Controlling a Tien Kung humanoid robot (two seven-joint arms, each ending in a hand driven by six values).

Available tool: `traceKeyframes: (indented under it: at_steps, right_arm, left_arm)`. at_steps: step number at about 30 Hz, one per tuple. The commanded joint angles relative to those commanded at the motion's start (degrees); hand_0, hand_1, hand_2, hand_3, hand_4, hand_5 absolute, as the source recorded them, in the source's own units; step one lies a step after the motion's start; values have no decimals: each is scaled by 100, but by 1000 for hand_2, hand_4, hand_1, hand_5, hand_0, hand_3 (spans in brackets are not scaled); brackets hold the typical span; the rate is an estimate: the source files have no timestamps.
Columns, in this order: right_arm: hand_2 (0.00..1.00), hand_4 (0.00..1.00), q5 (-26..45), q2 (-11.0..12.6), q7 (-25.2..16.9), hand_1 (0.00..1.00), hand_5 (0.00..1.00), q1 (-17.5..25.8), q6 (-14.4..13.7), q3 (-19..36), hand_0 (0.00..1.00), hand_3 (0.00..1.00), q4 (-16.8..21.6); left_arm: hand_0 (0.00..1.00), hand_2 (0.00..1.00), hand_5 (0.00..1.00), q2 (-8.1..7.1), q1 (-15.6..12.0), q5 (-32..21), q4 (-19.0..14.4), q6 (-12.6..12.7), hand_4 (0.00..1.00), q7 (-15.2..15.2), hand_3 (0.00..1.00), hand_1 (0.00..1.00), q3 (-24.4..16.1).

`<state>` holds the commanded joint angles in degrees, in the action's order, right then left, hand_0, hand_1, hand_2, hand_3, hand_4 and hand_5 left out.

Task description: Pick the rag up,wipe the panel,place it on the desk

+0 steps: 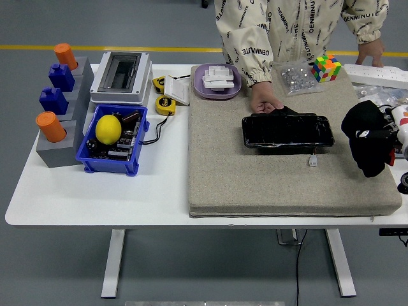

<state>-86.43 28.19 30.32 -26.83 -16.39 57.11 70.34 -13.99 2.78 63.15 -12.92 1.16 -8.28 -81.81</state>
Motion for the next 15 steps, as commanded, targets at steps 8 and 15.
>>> traceKeyframes:
  at_steps: [8,15]
  right_arm:
    - [701,998,-7,34,-41,639,370,7,112,55,661,591,14]
    - [783,998,-10,44,-81,723,397,32,193,61,752,751,25]
  left_arm:
    - [605,657,445,-5,-11,2,8,4,627,-1,561,642,-4]
    - [604,655,444,-2,-25,-10,2,-1,627,-1,561,642,14]
